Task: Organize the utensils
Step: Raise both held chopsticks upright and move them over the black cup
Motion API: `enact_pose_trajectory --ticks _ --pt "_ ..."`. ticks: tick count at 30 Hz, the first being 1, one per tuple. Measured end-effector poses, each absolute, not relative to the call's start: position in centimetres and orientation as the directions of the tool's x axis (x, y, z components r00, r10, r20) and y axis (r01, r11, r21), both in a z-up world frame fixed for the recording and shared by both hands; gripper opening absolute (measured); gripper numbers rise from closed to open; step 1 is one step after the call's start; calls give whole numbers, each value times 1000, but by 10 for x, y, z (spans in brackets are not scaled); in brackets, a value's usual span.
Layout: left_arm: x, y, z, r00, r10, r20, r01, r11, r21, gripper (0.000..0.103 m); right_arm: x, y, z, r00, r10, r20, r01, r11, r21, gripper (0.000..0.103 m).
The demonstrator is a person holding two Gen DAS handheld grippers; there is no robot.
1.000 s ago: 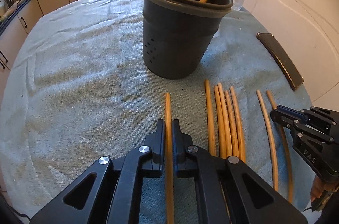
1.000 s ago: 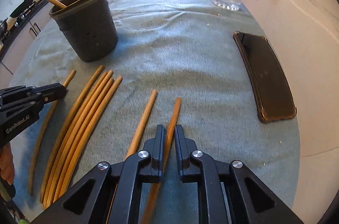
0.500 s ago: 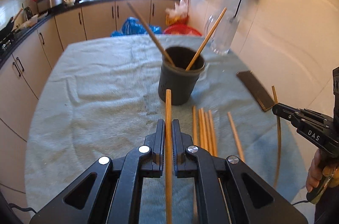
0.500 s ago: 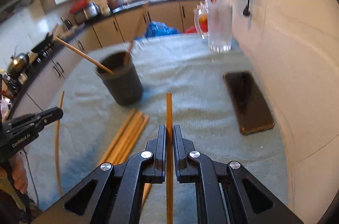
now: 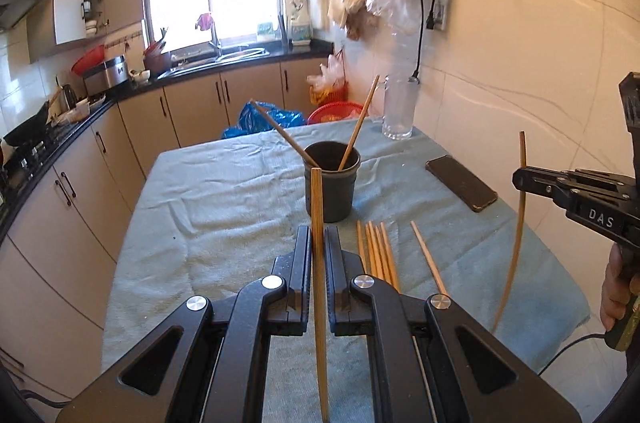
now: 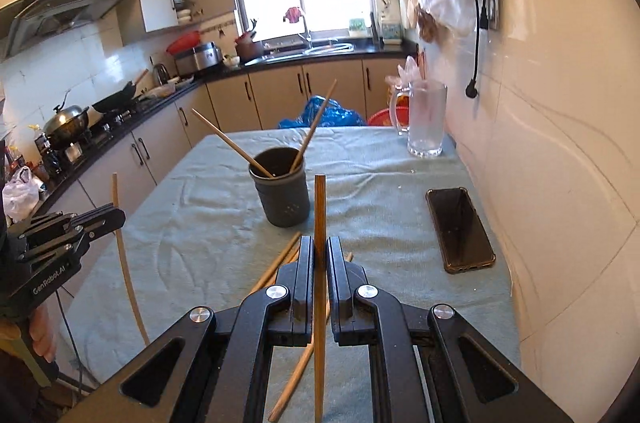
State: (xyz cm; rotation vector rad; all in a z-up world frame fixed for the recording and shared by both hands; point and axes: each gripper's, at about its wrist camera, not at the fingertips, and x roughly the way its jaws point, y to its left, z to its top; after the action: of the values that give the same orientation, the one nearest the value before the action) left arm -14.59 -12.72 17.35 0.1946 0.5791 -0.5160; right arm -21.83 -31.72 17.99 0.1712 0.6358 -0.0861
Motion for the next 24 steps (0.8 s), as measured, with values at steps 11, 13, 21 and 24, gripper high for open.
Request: enact_pose_trajectory --ticks 11,13,21,24 --pt "-150 -119 211 746 -454 -486 508 861 -24 6 -219 -317 194 831 -36 -555 128 983 128 7" --pt "-145 -122 217 747 -462 -479 512 859 -30 6 -214 -318 197 835 -36 -550 126 984 127 7" --pt "-107 -139 244 736 -500 -456 526 847 -80 6 -185 -321 218 867 -31 -498 113 985 134 7" --pt "-89 -148 255 740 -503 -446 518 850 -98 6 -167 -323 231 887 -20 -461 109 980 166 7"
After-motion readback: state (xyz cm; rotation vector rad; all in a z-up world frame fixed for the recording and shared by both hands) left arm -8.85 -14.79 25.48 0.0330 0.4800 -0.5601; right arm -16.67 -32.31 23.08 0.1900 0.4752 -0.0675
